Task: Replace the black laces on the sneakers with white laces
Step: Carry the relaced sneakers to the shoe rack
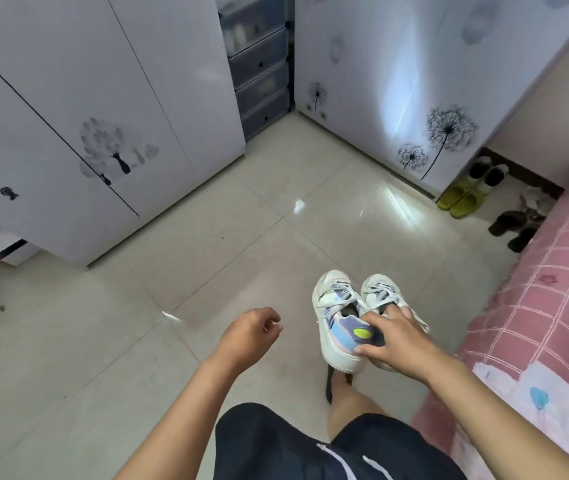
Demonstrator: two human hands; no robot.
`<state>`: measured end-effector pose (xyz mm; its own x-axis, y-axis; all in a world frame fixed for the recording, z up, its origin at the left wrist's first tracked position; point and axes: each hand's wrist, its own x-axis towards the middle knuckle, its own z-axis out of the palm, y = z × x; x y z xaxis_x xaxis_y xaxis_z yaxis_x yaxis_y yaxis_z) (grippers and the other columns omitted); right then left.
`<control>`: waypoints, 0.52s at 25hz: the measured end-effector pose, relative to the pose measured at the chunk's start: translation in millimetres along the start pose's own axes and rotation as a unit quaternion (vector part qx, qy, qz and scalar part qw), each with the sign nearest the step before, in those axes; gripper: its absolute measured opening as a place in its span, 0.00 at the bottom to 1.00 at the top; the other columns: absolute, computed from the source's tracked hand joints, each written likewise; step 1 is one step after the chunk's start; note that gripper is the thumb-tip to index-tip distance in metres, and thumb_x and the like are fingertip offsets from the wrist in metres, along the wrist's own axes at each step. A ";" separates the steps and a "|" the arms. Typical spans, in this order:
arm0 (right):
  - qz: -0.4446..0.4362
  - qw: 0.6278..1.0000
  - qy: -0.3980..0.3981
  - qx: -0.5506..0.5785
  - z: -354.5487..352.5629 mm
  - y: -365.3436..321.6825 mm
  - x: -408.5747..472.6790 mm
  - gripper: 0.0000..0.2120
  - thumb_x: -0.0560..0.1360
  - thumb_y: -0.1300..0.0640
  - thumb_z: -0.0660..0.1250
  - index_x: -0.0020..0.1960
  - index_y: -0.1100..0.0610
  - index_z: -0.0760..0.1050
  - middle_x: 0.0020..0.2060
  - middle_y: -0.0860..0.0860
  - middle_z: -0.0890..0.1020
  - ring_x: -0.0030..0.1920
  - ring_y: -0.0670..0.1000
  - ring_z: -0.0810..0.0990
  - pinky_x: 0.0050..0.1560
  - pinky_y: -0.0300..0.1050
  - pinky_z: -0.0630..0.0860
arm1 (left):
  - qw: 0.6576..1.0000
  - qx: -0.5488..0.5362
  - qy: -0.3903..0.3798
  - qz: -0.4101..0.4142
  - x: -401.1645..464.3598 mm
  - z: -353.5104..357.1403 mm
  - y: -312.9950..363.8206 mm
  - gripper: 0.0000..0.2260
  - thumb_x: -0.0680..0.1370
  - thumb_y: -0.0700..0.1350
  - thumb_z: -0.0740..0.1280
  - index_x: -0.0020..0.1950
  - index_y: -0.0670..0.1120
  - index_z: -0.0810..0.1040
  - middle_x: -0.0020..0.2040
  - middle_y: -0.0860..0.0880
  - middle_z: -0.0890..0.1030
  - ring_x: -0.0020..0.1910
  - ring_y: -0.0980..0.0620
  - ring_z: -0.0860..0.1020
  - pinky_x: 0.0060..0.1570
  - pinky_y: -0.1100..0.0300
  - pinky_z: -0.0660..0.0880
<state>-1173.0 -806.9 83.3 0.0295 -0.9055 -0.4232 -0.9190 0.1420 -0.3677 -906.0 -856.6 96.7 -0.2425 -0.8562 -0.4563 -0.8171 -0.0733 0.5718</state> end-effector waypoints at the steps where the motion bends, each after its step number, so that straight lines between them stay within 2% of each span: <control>1: -0.002 1.000 -0.004 -0.012 -16.0 12.4 20.2 0.21 0.67 0.36 0.67 0.56 0.44 0.72 0.49 0.49 0.69 0.57 0.52 0.64 0.52 0.44 0.65 | 1.000 -0.003 0.015 0.000 23.6 -3.2 16.7 0.10 0.79 0.46 0.63 0.56 0.45 0.78 0.49 0.50 0.80 0.49 0.52 0.77 0.53 0.57 0.74; 4: 0.002 1.000 -0.020 -0.022 -72.3 52.9 86.7 0.21 0.67 0.35 0.67 0.55 0.43 0.71 0.48 0.48 0.68 0.57 0.52 0.63 0.52 0.45 0.66 | 0.999 -0.013 0.038 -0.003 96.3 -15.3 73.7 0.10 0.79 0.46 0.62 0.57 0.45 0.78 0.51 0.50 0.80 0.50 0.52 0.77 0.50 0.62 0.73; 7: 0.003 0.999 -0.041 -0.006 -121.7 78.2 155.3 0.20 0.67 0.36 0.67 0.55 0.41 0.71 0.47 0.48 0.68 0.58 0.51 0.63 0.51 0.45 0.65 | 0.999 -0.025 0.031 0.003 165.2 -34.4 114.9 0.10 0.79 0.47 0.62 0.57 0.45 0.78 0.51 0.50 0.80 0.49 0.54 0.76 0.47 0.65 0.71; 10: 0.011 0.998 -0.057 0.007 -159.4 97.2 221.1 0.18 0.67 0.36 0.67 0.53 0.40 0.70 0.47 0.47 0.68 0.58 0.51 0.62 0.50 0.46 0.66 | 0.999 -0.033 0.036 -0.019 228.1 -57.9 132.7 0.10 0.79 0.48 0.62 0.57 0.46 0.77 0.50 0.51 0.79 0.47 0.55 0.75 0.45 0.66 0.69; 13: 0.004 0.996 -0.085 0.013 -193.8 111.9 304.2 0.19 0.67 0.37 0.68 0.55 0.40 0.69 0.46 0.46 0.67 0.59 0.51 0.62 0.53 0.47 0.68 | 0.995 -0.067 0.052 -0.047 304.4 -80.4 137.8 0.11 0.79 0.48 0.62 0.58 0.46 0.78 0.50 0.52 0.80 0.48 0.55 0.76 0.48 0.64 0.72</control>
<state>-1343.1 -1144.0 73.9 0.0898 -0.8243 -0.5590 -0.9089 0.1617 -0.3844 -1050.4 -1168.5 91.5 -0.1076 -0.8897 -0.4437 -0.7546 -0.2175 0.6191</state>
